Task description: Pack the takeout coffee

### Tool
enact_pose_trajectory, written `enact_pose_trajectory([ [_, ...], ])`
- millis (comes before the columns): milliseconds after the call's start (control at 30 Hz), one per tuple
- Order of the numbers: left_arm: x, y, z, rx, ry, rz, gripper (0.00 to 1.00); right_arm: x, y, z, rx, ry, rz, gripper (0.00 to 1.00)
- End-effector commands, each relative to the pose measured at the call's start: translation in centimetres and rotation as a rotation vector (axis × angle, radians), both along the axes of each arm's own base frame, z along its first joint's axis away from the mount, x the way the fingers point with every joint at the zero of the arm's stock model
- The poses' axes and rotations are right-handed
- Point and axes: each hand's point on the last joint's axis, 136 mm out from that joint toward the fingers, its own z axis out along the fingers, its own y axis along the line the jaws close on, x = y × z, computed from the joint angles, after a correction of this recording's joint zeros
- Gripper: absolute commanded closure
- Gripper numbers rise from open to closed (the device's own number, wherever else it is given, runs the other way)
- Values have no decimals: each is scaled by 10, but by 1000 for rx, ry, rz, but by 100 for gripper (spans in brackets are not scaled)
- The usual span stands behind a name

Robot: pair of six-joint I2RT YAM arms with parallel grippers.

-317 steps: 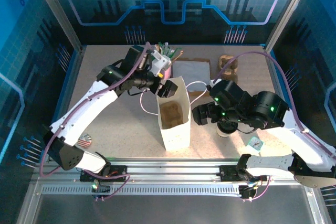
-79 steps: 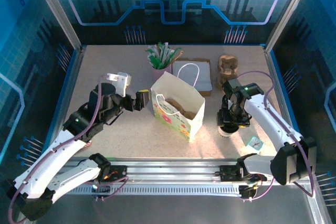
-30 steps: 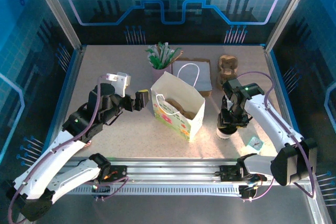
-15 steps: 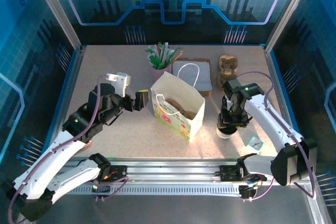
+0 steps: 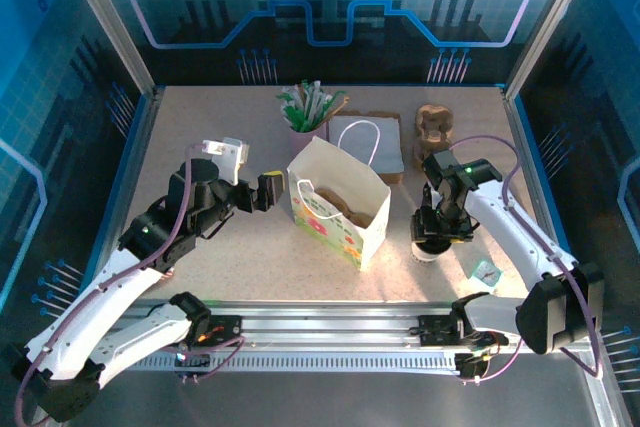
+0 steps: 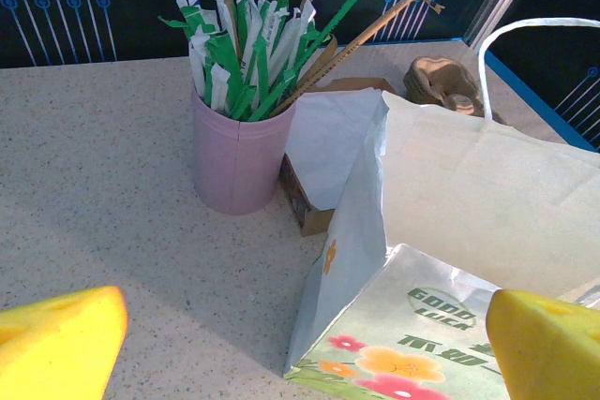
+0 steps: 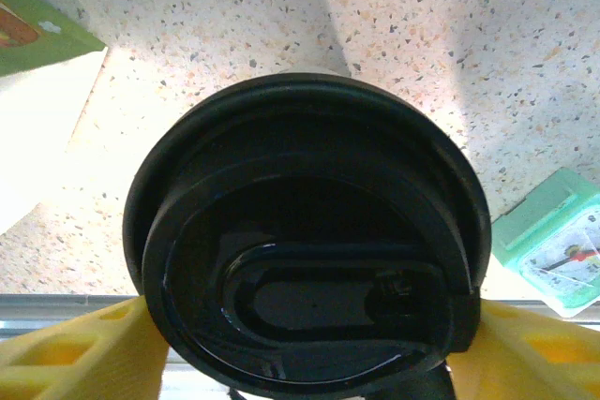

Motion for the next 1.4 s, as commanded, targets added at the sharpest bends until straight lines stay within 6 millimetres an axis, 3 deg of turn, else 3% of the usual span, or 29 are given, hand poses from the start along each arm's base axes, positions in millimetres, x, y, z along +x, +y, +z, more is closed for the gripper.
enact_pose_trajectory([
  [0, 1, 2, 6, 3, -31, -2, 1, 2, 0, 1, -10, -27, 12, 19],
  [100, 0, 2, 6, 4, -31, 0, 1, 3, 1, 8, 1, -51, 15, 14],
  [200, 1, 3, 6, 4, -32, 3, 1, 3, 0, 20, 3, -77, 14, 0],
  [300, 1, 3, 6, 6, -34, 6, 1, 4, -4, 43, 0, -140, 2, 0],
  [433, 1, 3, 6, -1, -42, 6, 1, 13, -10, 93, 12, -322, -35, 0],
  [533, 1, 2, 6, -7, -45, 0, 1, 21, -20, 119, -9, -448, -99, 0],
  [600, 2, 2, 5, -5, -42, 4, 1, 24, -17, 129, 14, -500, -70, 0],
  [800, 2, 4, 4, -4, -48, 13, 1, 9, -36, 152, 40, -570, -344, 0],
  [867, 1, 4, 6, -12, -56, 13, 1, 12, -16, 148, 120, -518, -205, 0],
  [933, 1, 5, 7, -15, -65, 14, 1, 14, -8, 139, 117, -447, -113, 0],
  [1000, 0, 7, 9, -16, -71, 20, 1, 9, -15, 127, 79, -419, -136, 0],
  [1100, -1, 9, 10, -17, -81, 27, 1, 3, 6, 117, 235, -474, -115, 0],
  [1167, 0, 9, 10, -17, -84, 33, 1, -3, 6, 104, 231, -444, -126, 0],
  [1300, 0, 10, 10, -16, -84, 35, 1, -26, -12, 56, 55, -164, -145, 1],
  [1367, 0, 10, 11, -16, -86, 36, 1, -34, -15, 44, 19, -115, -144, 2],
])
